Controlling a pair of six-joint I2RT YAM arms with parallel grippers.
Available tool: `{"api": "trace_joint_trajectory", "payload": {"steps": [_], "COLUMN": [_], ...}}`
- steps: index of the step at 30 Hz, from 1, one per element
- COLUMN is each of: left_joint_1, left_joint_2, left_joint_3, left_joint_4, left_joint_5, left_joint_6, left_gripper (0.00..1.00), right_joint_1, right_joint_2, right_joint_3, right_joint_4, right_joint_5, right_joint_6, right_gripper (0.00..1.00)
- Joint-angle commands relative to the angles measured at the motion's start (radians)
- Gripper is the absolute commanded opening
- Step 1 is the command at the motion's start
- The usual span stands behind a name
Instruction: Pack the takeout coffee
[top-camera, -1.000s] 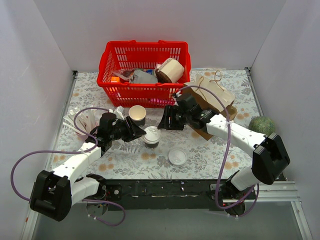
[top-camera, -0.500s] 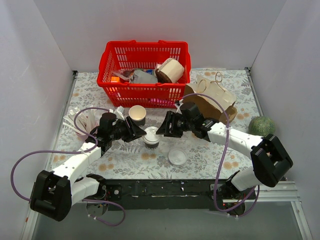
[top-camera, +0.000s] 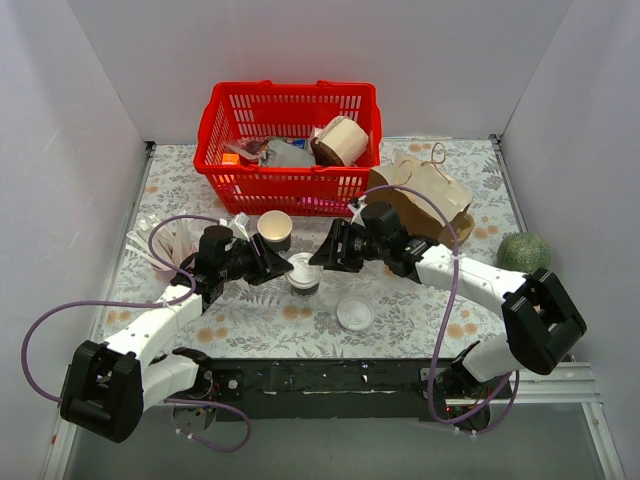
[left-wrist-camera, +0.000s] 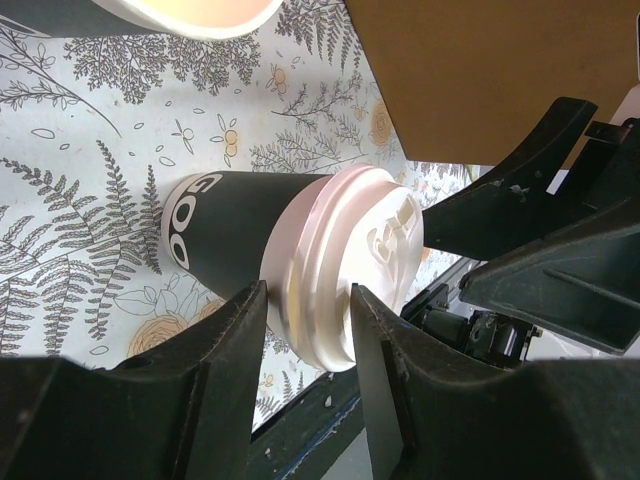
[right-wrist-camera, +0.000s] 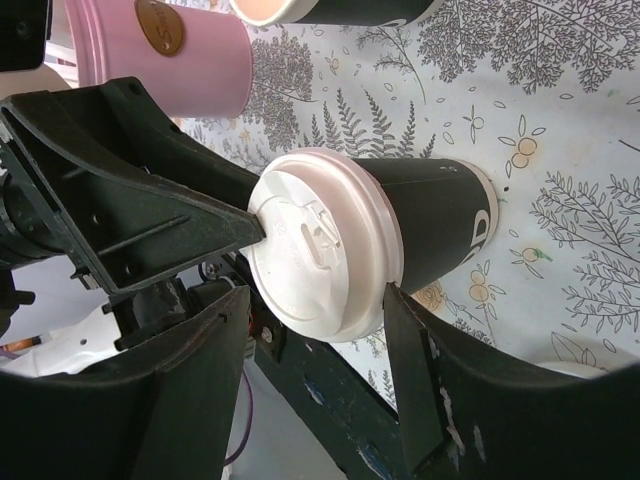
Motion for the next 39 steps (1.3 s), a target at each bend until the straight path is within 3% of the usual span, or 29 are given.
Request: {"api": "trace_joint_trajectory", "payload": {"steps": [1,6,16,21,33,39], "left_joint_1": [-0.002,-0.002,-0.002,-0.002,-0.002,-0.002], "left_joint_2": [-0.028,-0.031,-0.022,-0.019,-0.007,0.002], "left_joint_3": [-0.009,0.000,0.003,0.011,0.017,0.018], "left_joint_4": [0.006,0.001,0.006,0.012,0.012,0.011], "left_joint_5": [0.014,0.017,0.026,0.040,0.038,0.040], "left_joint_6": [0.006,0.007,0.006,0.006,0.003,0.004], "left_gripper": [0.38,0.38,0.39,0.44,0.44,0.43], "right_joint_1": [-0.003,-0.004,-0.003,-0.003,-0.003,-0.003], "right_joint_2": [-0.037,-0.001,0.058,0.040,0.019,0.022], "right_joint_3": [0.008,0.046,0.046,0.067,0.087,0.103], "right_joint_4": [-0.025,-0.134,0.007,-0.007,-0.062,-0.091], "right_joint_5": [0.034,0.048,-0.070,-0.073,-0.053,-0.021], "right_joint_6": [-0.019,-0.067,-0.024,-0.045,-0.079,-0.102], "right_gripper": [0.63,0.63,0.62,0.61,0.61,0.50]}}
